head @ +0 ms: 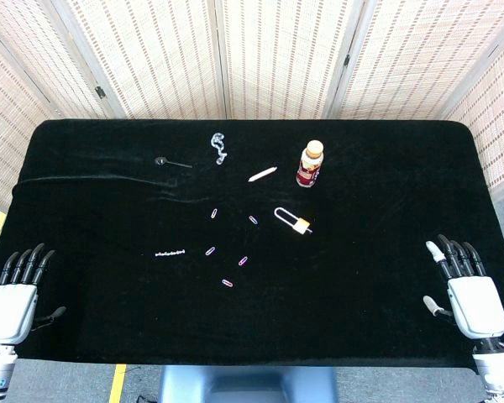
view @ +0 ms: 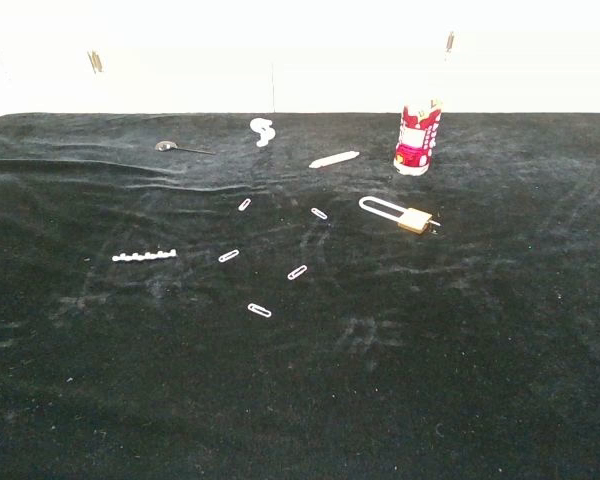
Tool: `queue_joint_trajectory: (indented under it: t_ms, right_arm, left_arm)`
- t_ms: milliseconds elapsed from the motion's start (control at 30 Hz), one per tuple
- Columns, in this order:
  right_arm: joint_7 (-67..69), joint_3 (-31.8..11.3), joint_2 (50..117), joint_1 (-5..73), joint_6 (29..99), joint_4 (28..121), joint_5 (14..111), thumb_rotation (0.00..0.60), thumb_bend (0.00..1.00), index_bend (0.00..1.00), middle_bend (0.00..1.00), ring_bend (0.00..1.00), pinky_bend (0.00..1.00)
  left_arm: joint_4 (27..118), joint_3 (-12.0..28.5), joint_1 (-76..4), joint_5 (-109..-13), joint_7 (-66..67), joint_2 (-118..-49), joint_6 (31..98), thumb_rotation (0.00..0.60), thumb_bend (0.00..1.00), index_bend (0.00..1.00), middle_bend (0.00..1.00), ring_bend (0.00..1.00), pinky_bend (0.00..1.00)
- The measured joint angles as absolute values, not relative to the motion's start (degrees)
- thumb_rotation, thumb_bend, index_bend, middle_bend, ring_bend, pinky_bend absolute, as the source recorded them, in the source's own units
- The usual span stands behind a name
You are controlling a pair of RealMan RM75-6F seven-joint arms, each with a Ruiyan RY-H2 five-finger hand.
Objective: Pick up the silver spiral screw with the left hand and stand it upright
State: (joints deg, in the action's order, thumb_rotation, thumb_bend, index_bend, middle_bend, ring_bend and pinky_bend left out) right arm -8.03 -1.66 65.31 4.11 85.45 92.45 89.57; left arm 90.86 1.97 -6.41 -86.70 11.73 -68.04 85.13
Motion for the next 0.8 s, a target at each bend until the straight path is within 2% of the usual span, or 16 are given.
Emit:
queue_joint_trajectory:
  t_ms: [367,400,467,533,600,667,700,800]
  right_arm:
    - [-5.9,-1.0,64.4,2.3,90.1,92.7,92.5,0.600,0.23,0.00,0.00,0.00,0.00]
    - [-5.6,-0.9,64.3,2.0,91.0,92.6,93.0,0.600,0.23,0.00,0.00,0.00,0.00]
    - [-4.7,-0.6,64.1,1.3,92.9,92.4,94.5,0.600,0.23,0.00,0.00,0.00,0.00]
    - [-3.8,-0.3,64.0,0.7,94.8,92.1,96.3,0.600,0.23,0.00,0.00,0.00,0.00]
    - [-3.3,0.0,63.9,0.2,96.4,91.7,97.9,0.600,0.23,0.00,0.00,0.00,0.00]
    - [-2.4,0.3,63.9,-0.3,98.5,91.2,99.8,0.600,0.23,0.00,0.00,0.00,0.00]
    - [-1.9,0.4,63.9,-0.6,99.5,90.9,100.6,0.600,0.23,0.00,0.00,0.00,0.00]
    - [-0.3,1.0,63.8,-1.7,102.8,89.7,103.2,0.600,0.23,0.00,0.00,0.00,0.00]
  left_arm:
    - [91.9,0.3,-6.9,-88.4,10.0,-67.7,83.2,0.600,0.12,0.00,0.00,0.00,0.00]
    - [92.1,-0.2,-7.2,-89.3,9.8,-67.6,82.5,0.600,0.12,0.00,0.00,0.00,0.04]
    - [92.6,-0.5,-7.6,-90.1,10.3,-67.5,81.6,0.600,0.12,0.00,0.06,0.10,0.23]
    - [93.2,-0.5,-8.1,-90.6,12.0,-68.1,81.4,0.600,0.12,0.03,0.28,0.38,0.56]
    - [93.4,-0.2,-8.4,-91.6,13.7,-69.7,82.0,0.600,0.12,0.15,0.61,0.73,0.86]
    - [93.1,0.1,-8.8,-91.9,14.6,-71.7,82.3,0.600,0.13,0.24,0.83,0.92,0.98]
    - [93.0,0.4,-9.1,-91.7,15.4,-73.1,82.1,0.600,0.15,0.29,0.92,0.98,1.00]
    - [93.2,1.2,-10.1,-89.7,16.8,-75.2,79.8,0.600,0.25,0.38,1.00,1.00,1.00]
